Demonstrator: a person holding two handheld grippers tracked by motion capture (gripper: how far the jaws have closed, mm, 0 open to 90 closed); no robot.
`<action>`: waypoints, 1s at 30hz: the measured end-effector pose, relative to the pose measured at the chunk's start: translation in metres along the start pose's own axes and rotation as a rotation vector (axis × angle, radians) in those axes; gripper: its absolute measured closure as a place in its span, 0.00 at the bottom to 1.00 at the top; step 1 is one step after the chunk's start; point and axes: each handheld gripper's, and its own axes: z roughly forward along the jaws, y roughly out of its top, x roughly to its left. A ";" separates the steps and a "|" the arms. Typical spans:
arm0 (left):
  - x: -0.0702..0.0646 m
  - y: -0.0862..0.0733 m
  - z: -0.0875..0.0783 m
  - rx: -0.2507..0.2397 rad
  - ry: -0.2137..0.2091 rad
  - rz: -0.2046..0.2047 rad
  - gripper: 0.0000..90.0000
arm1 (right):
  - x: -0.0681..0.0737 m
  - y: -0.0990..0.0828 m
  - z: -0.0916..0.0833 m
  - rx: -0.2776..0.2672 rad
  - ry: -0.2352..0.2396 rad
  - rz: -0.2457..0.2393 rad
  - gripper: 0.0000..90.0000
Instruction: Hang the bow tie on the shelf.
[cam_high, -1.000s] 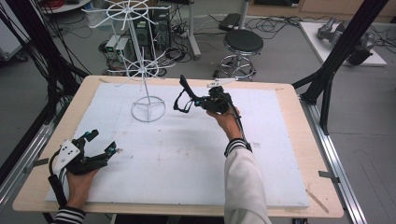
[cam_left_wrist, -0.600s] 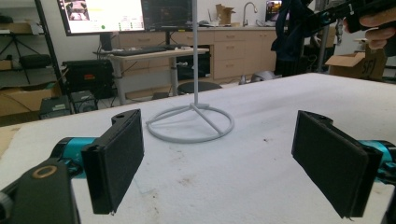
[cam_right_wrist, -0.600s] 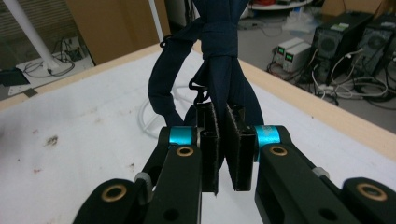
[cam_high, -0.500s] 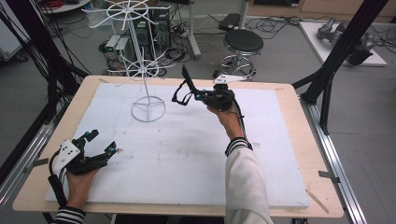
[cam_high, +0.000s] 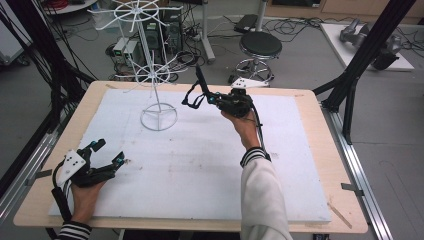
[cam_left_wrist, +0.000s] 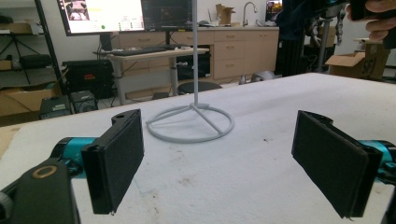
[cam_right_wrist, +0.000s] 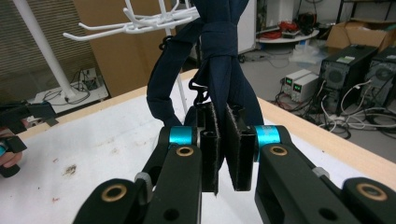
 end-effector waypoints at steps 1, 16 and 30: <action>0.000 0.000 0.000 0.000 -0.002 0.001 0.19 | 0.000 0.000 0.000 -0.003 0.003 0.001 0.94; 0.000 0.000 0.000 0.000 0.001 0.001 0.19 | 0.008 0.007 -0.003 -0.052 0.024 -0.012 0.94; 0.000 0.000 0.000 0.000 -0.001 0.002 0.19 | 0.025 0.029 0.005 -0.081 0.072 -0.051 0.94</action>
